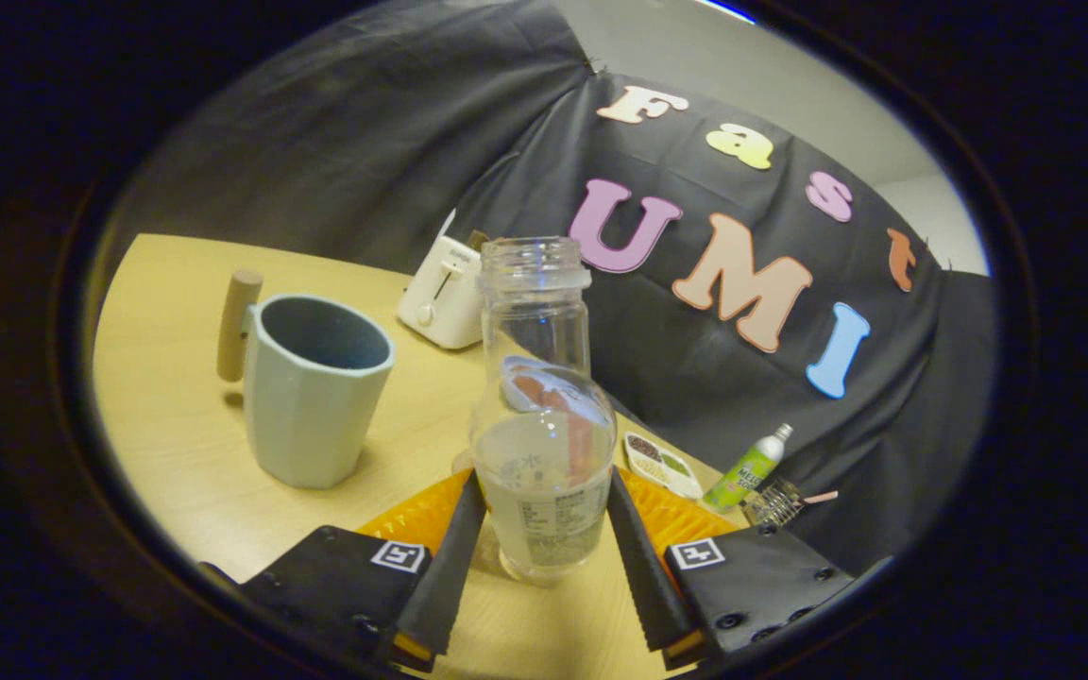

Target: Take the bottle from table, then pour the juice into the cup, finally place the bottle on the coaster

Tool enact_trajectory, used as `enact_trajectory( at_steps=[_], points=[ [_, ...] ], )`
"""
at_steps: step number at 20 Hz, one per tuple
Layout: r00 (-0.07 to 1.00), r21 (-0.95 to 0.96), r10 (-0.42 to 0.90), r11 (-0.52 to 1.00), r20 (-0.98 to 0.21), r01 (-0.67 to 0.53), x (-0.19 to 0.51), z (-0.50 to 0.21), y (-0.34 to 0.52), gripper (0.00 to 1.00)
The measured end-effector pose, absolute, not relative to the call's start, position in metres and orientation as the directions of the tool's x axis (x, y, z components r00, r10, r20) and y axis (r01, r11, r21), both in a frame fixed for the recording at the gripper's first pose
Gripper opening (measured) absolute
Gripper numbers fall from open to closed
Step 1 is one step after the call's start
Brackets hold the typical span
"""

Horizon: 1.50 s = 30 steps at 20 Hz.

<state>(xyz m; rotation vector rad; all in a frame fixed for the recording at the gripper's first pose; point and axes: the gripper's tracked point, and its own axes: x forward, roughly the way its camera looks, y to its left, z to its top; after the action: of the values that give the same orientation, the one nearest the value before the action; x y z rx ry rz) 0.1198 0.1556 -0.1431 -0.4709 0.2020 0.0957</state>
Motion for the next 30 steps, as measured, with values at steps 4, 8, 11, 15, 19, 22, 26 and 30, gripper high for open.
enact_trajectory(
  at_steps=[4, 8, 11, 15, 19, 22, 26, 30],
  points=[
    [0.986, -0.418, 0.016, 0.905, -0.166, -0.085, 0.129, -0.125, 0.144, 0.78],
    [0.992, -0.317, 0.037, 0.946, -0.124, -0.075, 0.147, -0.107, 0.150, 0.78],
    [0.992, -0.198, 0.062, 0.977, -0.109, -0.083, 0.162, -0.099, 0.154, 0.78],
    [0.994, -0.085, 0.087, 0.992, -0.073, -0.093, 0.187, -0.090, 0.160, 0.78],
    [0.989, 0.059, 0.116, 0.992, -0.090, -0.111, 0.207, -0.101, 0.170, 0.78],
    [0.987, 0.109, 0.117, 0.989, -0.113, -0.104, 0.217, -0.112, 0.173, 0.78],
    [0.981, 0.010, 0.115, 0.993, -0.156, -0.115, 0.218, -0.138, 0.180, 0.78],
    [0.971, 0.042, 0.107, 0.994, -0.215, -0.100, 0.218, -0.159, 0.176, 0.78]
  ],
)
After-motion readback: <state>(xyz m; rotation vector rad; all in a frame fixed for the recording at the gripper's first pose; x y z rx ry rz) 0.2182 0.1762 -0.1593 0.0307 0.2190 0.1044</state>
